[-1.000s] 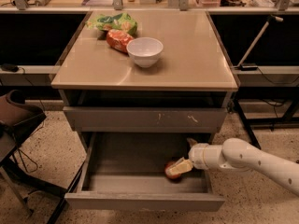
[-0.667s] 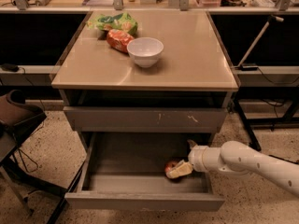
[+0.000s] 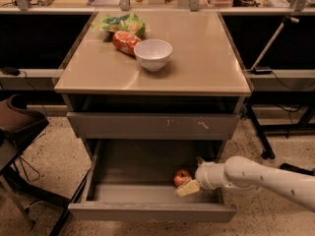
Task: Pick apple from middle drawer and place on counter
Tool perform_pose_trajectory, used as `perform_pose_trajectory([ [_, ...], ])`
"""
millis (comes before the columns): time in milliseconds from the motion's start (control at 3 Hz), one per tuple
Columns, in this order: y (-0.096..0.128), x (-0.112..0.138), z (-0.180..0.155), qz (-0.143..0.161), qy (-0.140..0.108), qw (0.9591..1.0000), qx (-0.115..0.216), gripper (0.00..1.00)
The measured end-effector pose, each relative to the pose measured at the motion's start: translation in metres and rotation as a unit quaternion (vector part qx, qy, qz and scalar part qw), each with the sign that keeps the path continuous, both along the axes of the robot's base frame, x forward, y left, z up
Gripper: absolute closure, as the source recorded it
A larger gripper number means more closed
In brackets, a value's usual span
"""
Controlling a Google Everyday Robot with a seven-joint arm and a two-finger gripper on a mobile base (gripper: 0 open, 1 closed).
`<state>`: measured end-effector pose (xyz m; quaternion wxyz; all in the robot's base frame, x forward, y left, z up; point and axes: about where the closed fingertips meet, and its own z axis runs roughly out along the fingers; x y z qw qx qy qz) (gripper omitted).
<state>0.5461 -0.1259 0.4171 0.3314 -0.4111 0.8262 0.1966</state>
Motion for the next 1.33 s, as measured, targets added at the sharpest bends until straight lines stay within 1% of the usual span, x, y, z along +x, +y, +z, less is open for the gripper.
perform_pose_trajectory([
  [333,0.017,-0.004,-0.007,0.016,0.009,0.9997,0.015,0.0],
  [667,0.05,-0.012,-0.007,0.041,0.017,0.9981,0.044,0.0],
  [1000,0.05,-0.012,-0.008,0.041,0.017,0.9981,0.044,0.0],
  [1333,0.036,0.001,-0.028,0.021,0.033,0.9984,0.041,0.0],
])
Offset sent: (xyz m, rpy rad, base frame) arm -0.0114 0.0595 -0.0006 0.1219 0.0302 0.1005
